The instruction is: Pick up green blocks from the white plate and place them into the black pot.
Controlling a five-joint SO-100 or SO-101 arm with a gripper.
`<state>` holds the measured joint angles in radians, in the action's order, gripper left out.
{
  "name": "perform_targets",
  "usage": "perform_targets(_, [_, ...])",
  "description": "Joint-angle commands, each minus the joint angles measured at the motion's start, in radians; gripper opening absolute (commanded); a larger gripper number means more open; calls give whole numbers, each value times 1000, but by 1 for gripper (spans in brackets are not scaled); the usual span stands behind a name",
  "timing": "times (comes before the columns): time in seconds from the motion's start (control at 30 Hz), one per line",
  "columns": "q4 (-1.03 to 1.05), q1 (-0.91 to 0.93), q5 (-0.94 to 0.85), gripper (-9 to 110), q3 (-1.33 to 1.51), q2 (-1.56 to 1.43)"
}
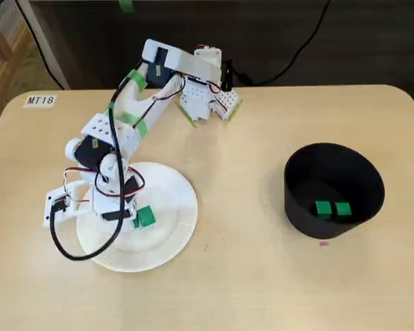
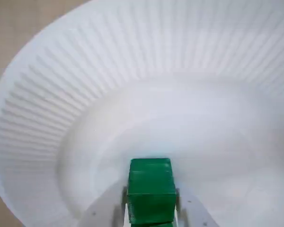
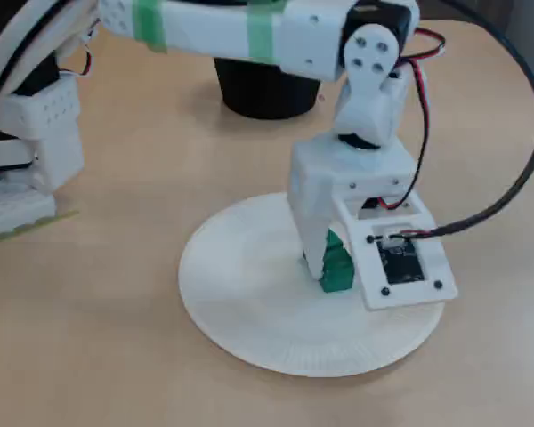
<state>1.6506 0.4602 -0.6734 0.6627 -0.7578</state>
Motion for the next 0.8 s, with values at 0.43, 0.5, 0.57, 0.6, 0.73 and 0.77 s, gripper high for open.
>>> perform_targets(0.43, [8,-133,293,-2,-23,-730])
perform_targets(0.5, [8,-250,337,-2,31,-822])
perform_targets(0.57, [-17,-396,380,-2,104,-900])
perform_targets(0.6, [-54,-480,405,-2,161,-939])
perform_targets(0.73, [-422,-795,540,-2,626,-1177])
perform_targets(0.77, [-512,-853,566,-2,741,-1221])
